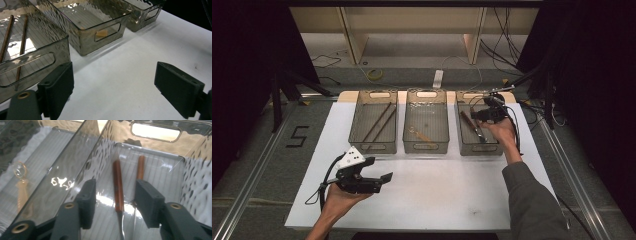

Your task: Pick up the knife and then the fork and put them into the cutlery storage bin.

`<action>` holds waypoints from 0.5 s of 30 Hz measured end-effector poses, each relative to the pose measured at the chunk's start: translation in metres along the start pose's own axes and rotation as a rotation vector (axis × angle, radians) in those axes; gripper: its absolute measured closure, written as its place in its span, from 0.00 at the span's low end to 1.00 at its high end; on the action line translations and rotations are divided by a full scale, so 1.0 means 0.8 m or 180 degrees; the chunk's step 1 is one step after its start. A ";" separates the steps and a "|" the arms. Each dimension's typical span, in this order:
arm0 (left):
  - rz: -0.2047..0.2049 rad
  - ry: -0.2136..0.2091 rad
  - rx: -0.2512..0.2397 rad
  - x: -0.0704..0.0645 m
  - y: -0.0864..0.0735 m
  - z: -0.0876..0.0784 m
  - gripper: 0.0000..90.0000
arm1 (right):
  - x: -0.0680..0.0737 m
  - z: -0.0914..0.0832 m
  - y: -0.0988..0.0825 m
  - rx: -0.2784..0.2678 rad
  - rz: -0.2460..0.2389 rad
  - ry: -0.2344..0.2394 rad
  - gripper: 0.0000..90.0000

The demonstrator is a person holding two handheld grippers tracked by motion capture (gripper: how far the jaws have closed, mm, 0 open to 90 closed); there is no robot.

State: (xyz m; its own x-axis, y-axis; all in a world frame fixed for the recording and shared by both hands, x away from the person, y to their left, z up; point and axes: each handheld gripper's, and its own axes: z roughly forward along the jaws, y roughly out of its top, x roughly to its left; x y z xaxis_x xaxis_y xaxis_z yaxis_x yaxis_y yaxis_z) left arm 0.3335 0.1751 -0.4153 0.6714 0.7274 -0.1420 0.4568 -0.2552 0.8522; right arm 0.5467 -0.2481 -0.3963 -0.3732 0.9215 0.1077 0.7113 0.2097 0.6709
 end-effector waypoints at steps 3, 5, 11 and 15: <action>-0.0011 0.0004 -0.0011 0.000 0.000 0.000 0.17 | -0.002 -0.006 -0.002 -0.0031 0.0038 0.0036 0.50; -0.0014 0.0008 -0.0022 0.000 0.000 0.000 0.17 | -0.001 -0.012 -0.003 -0.0070 0.0031 0.0065 0.46; -0.0081 -0.0018 -0.0051 0.003 0.000 -0.001 0.17 | 0.020 -0.037 -0.017 -0.0197 -0.0184 0.0246 0.41; -0.0089 -0.0020 -0.0054 0.003 0.000 -0.001 0.17 | 0.036 -0.056 -0.032 -0.0334 -0.0273 0.0408 0.40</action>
State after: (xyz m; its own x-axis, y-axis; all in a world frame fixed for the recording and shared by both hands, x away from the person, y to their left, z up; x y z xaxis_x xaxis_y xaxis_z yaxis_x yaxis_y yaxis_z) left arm 0.3348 0.1773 -0.4154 0.6622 0.7300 -0.1690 0.4654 -0.2239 0.8563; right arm 0.4912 -0.2414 -0.3775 -0.5074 0.8510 0.1350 0.6101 0.2442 0.7538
